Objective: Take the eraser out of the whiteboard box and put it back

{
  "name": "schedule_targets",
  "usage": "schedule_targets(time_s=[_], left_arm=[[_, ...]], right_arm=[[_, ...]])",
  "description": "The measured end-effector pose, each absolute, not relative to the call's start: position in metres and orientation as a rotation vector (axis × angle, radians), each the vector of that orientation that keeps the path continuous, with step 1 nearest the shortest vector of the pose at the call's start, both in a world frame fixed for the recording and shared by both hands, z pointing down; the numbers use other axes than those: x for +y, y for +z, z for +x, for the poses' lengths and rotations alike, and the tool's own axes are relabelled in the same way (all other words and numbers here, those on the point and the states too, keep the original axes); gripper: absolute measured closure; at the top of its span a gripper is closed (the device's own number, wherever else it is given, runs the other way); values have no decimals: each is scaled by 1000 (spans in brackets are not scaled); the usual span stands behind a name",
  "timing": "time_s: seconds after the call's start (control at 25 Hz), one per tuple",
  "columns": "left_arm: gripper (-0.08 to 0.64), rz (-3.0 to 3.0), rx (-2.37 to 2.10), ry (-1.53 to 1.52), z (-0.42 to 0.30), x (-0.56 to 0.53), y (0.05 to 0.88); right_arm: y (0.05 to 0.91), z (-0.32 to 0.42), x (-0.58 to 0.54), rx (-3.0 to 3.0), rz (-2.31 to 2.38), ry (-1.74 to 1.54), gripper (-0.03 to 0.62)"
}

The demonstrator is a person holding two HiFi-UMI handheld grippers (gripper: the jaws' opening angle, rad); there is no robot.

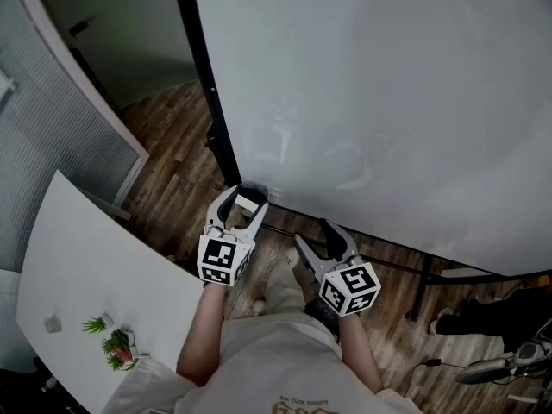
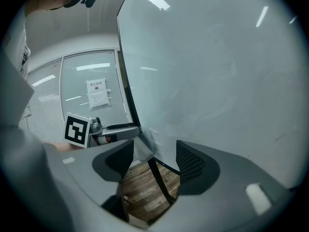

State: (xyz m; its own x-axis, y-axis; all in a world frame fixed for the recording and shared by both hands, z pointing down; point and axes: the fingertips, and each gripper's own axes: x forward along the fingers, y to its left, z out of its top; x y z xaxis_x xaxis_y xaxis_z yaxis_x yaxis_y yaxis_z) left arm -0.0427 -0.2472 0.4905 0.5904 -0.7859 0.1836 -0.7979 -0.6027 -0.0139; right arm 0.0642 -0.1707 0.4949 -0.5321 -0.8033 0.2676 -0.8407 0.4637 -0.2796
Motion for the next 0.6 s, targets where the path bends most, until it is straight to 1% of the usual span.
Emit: schedule_targets(time_s=[0.6], left_arm=[[295, 2728, -1376, 231, -45, -244, 481]], right_arm=[[492, 63, -166, -2615, 1465, 574, 314]])
